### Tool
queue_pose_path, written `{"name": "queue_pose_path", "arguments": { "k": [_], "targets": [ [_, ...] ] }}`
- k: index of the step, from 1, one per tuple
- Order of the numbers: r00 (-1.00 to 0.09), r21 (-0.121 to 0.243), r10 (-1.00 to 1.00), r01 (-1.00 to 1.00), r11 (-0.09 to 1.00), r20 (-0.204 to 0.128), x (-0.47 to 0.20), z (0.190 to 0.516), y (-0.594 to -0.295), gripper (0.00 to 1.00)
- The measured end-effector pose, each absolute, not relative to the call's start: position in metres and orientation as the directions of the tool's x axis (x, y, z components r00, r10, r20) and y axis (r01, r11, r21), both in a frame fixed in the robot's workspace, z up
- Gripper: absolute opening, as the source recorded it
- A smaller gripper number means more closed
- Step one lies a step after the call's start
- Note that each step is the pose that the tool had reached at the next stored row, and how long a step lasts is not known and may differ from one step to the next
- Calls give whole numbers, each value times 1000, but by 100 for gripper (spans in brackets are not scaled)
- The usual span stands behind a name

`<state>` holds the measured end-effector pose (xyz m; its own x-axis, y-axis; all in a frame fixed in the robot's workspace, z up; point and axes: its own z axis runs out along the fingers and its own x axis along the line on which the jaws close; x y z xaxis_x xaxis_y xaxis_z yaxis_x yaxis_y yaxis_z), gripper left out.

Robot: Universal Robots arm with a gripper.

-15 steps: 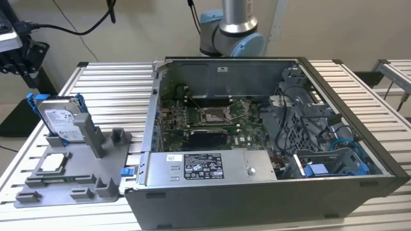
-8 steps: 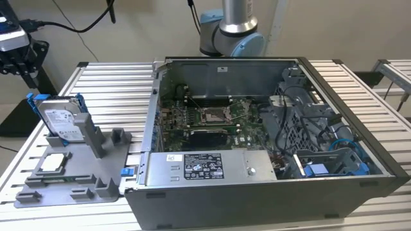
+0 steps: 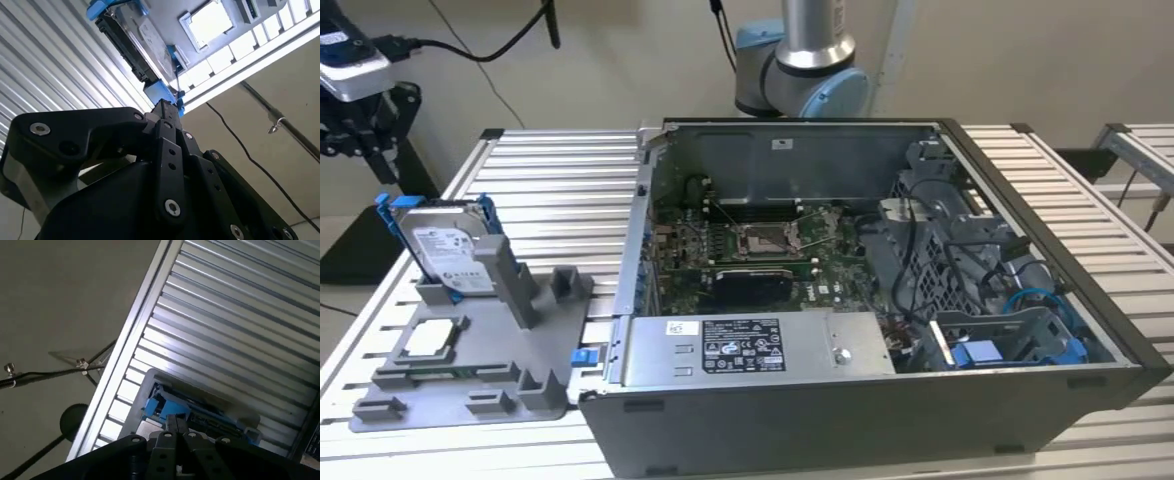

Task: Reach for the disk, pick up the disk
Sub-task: 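Pick up the disk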

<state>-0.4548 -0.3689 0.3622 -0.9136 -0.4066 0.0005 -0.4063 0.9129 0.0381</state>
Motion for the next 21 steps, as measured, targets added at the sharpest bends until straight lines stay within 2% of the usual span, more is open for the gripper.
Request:
{"name": "queue_pose_path", "arguments": {
  "k": [21],
  "targets": [
    [-695,38,-719,-718,695,0,-455,362,-369,0]
  ]
}}
